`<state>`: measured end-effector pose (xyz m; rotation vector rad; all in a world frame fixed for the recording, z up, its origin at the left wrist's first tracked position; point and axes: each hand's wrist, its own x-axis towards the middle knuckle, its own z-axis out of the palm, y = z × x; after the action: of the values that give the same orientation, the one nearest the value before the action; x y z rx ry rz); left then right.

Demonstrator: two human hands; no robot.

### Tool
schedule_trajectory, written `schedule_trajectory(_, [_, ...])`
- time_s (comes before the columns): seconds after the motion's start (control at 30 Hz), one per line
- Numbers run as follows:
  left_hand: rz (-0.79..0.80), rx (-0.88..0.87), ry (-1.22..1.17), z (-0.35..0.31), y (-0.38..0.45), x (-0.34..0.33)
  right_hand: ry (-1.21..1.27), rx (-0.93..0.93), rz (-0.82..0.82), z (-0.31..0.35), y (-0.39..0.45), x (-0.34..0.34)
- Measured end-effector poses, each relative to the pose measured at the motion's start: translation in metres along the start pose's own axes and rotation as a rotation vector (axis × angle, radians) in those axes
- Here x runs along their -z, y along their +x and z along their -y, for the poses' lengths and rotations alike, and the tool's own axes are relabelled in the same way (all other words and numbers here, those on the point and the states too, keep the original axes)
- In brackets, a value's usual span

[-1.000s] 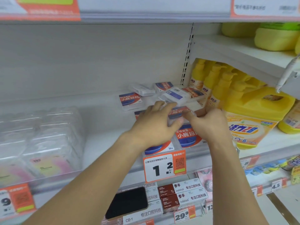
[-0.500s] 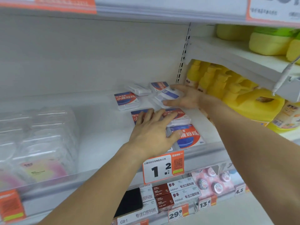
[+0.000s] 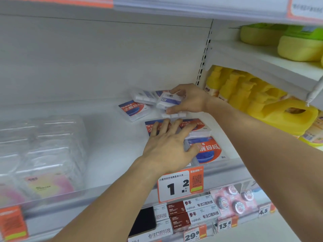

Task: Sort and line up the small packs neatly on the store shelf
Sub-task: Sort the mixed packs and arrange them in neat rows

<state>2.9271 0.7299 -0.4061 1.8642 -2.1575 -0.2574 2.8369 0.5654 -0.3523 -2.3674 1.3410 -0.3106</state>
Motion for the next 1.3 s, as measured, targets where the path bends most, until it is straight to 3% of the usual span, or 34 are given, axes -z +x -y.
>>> schedule_trajectory(0.07, [-0.004, -0.008, -0.001, 0.000, 0.000, 0.001, 0.066, 0.035, -0.070, 0.002, -0.002, 0.000])
schedule_trajectory(0.2, [0.001, 0.000, 0.009, 0.000, 0.000, 0.001, -0.019, 0.000, -0.045, 0.002, -0.006, -0.001])
schedule_trajectory(0.33, [-0.030, 0.012, -0.099, 0.000, 0.000, 0.005, -0.102, -0.046, -0.236, 0.004, -0.052, 0.019])
schedule_trajectory(0.4, [-0.070, 0.034, -0.161, 0.001, -0.002, 0.011, -0.118, -0.180, -0.061, 0.002, -0.086, 0.022])
schedule_trajectory(0.47, [-0.120, 0.074, -0.189, 0.005, -0.006, 0.021, -0.003, -0.271, 0.106, -0.001, -0.111, 0.015])
schedule_trajectory(0.5, [-0.141, 0.084, -0.148, 0.008, -0.010, 0.025, 0.134, -0.275, 0.107, -0.003, -0.118, 0.009])
schedule_trajectory(0.57, [-0.132, 0.079, -0.037, 0.017, -0.018, 0.029, 0.362, -0.283, -0.008, -0.007, -0.128, -0.004])
schedule_trajectory(0.63, [-0.063, 0.084, -0.087, 0.023, -0.027, 0.027, 0.440, -0.315, -0.074, -0.008, -0.132, -0.014])
schedule_trajectory(0.73, [-0.043, 0.069, -0.226, 0.024, -0.034, 0.023, 0.426, -0.326, -0.047, -0.006, -0.135, -0.018])
schedule_trajectory(0.97, [-0.087, 0.082, -0.275, 0.017, -0.035, 0.019, 0.364, -0.263, -0.040, -0.006, -0.139, -0.023])
schedule_trajectory(1.2, [-0.089, 0.101, -0.179, 0.018, -0.030, 0.024, 0.218, -0.260, 0.174, -0.005, -0.127, 0.000])
schedule_trajectory(1.23, [-0.085, 0.093, -0.152, 0.019, -0.029, 0.025, 0.180, -0.266, 0.177, -0.005, -0.123, 0.007])
schedule_trajectory(1.3, [-0.063, 0.078, -0.110, 0.021, -0.028, 0.027, 0.112, -0.222, 0.024, -0.005, -0.105, 0.019])
